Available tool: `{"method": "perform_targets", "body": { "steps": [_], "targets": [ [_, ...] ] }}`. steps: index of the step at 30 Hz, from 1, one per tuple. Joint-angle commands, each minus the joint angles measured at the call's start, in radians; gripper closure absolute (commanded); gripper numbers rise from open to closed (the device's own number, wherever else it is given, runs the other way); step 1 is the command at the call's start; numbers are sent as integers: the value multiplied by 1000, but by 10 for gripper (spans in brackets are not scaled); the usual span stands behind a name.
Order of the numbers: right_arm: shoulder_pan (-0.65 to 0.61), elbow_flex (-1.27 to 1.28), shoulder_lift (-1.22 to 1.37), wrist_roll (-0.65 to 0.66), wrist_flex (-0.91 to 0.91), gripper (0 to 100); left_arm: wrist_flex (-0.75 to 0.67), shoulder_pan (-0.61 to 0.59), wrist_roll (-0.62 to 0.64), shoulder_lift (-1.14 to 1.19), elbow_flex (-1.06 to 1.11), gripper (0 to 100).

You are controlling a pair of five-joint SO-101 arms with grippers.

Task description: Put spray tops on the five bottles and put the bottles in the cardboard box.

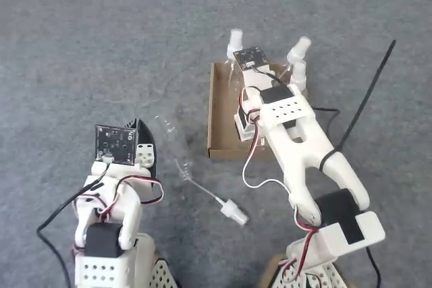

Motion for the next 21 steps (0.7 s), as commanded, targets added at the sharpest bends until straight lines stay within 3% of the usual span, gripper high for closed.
{"method": "perform_targets", "body": {
  "steps": [1,21],
  "targets": [
    [4,-61,-45,5,44,935,-25,-6,-6,-14,-5,987],
    [44,-74,-318,11,226,935,-26,-6,-6,-14,-5,987]
  ]
}}
